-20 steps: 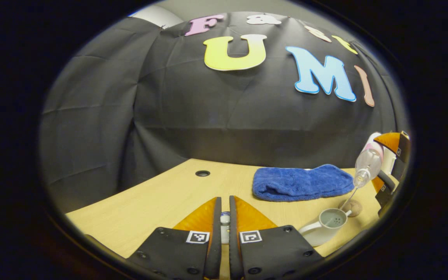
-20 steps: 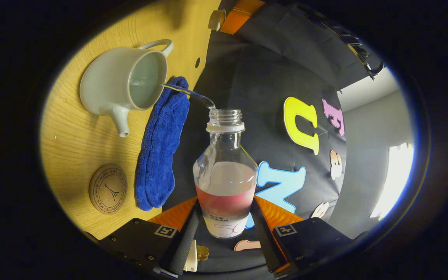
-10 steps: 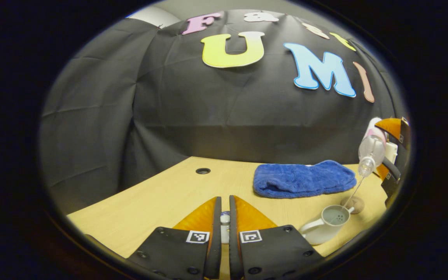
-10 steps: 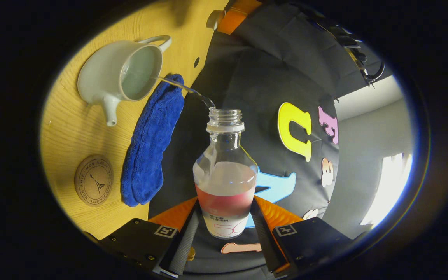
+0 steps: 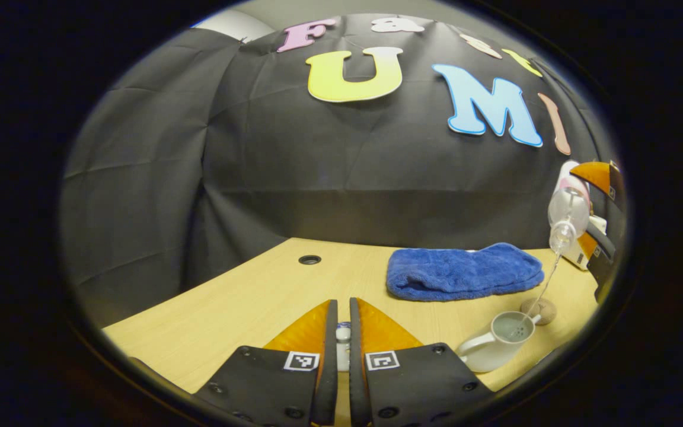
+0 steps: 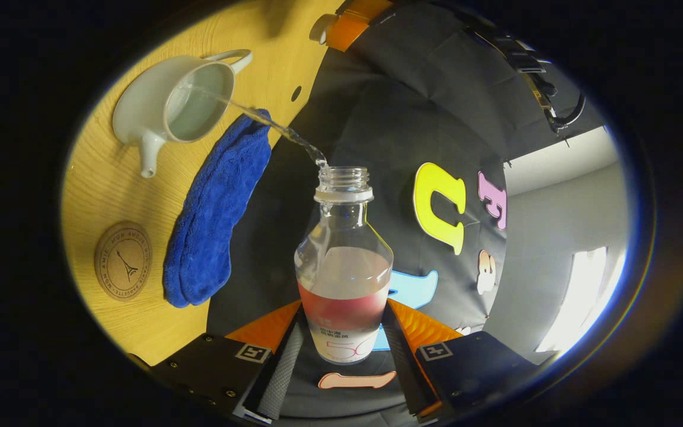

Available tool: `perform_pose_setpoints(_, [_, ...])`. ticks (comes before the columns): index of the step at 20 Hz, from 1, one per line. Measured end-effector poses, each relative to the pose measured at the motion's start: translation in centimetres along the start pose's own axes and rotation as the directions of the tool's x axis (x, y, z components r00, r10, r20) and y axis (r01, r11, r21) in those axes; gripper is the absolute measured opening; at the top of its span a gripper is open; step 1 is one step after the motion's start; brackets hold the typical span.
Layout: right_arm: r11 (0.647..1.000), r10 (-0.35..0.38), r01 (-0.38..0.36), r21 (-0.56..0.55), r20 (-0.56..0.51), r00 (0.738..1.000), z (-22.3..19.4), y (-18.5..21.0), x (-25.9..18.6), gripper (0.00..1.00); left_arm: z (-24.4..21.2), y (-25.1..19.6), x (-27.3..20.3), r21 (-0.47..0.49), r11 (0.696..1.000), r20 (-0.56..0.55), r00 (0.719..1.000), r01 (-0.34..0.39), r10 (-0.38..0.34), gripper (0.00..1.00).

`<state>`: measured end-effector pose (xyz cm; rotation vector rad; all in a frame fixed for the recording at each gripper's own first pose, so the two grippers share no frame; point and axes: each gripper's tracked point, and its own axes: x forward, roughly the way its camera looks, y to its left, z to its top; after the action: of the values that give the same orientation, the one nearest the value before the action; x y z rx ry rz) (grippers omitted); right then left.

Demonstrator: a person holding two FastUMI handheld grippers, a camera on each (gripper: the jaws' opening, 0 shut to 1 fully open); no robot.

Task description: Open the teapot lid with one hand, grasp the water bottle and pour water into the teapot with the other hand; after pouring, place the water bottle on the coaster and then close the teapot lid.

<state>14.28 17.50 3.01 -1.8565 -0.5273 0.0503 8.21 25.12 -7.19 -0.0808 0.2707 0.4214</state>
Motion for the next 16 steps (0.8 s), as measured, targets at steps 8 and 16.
perform_pose_setpoints(8, [0.998, -0.038, 0.038, -0.039, 0.011, 0.999, -0.3, -1.5, 0.4, 0.75, -0.1, 0.0, 0.0, 0.004, 1.000, -0.010, 1.000, -0.001, 0.001, 0.15])
perform_pose_setpoints(16, [0.992, -0.066, 0.070, -0.108, 0.043, 0.997, 0.2, -1.5, 0.5, 0.76, -0.2, -0.1, 0.1, 0.010, 1.000, -0.017, 1.000, -0.005, 0.006, 0.15])
